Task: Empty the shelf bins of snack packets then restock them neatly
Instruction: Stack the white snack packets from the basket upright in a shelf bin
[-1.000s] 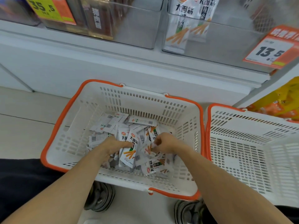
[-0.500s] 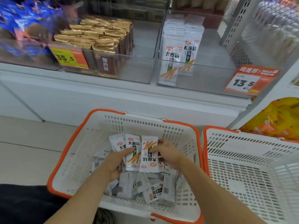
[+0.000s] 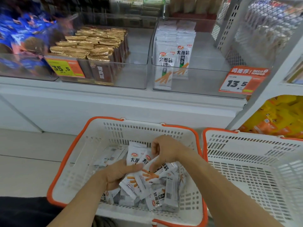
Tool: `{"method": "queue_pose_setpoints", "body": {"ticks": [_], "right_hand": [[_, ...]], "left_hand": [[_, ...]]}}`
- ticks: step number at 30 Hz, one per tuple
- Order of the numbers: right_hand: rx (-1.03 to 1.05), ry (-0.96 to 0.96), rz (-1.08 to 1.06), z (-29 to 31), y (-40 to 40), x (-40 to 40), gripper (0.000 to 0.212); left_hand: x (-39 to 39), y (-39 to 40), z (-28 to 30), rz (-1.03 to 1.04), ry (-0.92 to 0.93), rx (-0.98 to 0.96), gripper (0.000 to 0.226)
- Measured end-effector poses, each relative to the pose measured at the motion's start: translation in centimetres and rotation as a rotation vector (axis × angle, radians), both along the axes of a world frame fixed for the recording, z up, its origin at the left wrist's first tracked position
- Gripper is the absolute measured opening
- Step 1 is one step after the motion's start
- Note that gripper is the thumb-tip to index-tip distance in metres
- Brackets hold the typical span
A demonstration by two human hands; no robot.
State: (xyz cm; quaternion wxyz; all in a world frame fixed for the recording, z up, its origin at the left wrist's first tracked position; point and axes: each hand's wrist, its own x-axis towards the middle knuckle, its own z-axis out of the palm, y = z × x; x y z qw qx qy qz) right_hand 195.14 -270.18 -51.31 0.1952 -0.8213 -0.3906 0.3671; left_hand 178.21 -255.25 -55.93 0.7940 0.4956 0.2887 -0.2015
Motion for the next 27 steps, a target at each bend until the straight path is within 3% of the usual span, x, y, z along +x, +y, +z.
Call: {"method": "queue_pose_setpoints", "body": {"ticks": [4, 6, 9, 11, 16, 19, 21, 23, 27], "right_hand": [[0.055, -0.077, -0.138, -0.8, -0.1, 0.0, 0.091], [0.079, 0.168, -0.347, -1.3, -0.7, 0.2, 0.102], [0.112, 0.738, -0.478, -2.1, -1.1, -0.3, 0.055], [0.169, 0.9, -0.477, -3.0, -0.8, -1.3, 0.033], [0.234, 0.895, -0.418, -3.7, -0.2, -1.4, 0.028], [0.186, 0.789, -0.304, -3.0, 0.4, -1.6, 0.03], [0.204, 0.753, -0.233, -2.6, 1.1, -2.2, 0.029], [0.288, 0.835, -0.279, -2.5, 1.5, -2.4, 0.041], [0.413, 0.959, -0.325, -0.7, 0.5, -1.4, 0.048]], "left_hand": [[0.2, -0.6, -0.3, 0.046, 0.0, 0.001, 0.055], [0.6, -0.8, -0.3, 0.196, 0.011, -0.009, 0.053], [1.5, -1.0, -0.2, 0.408, -0.028, -0.03, 0.041], [2.1, -1.3, 0.0, 0.436, -0.072, -0.02, 0.04], [3.4, -1.2, -0.3, 0.303, -0.08, 0.146, 0.041], [4.1, -1.7, -0.4, 0.202, -0.076, 0.378, 0.067], [4.4, -2.2, 0.0, 0.191, -0.089, 0.573, 0.059], [4.6, -2.6, 0.8, 0.297, -0.07, 0.707, 0.049], [5.5, -2.8, 3.3, 0.272, -0.162, 0.81, 0.043]]}}
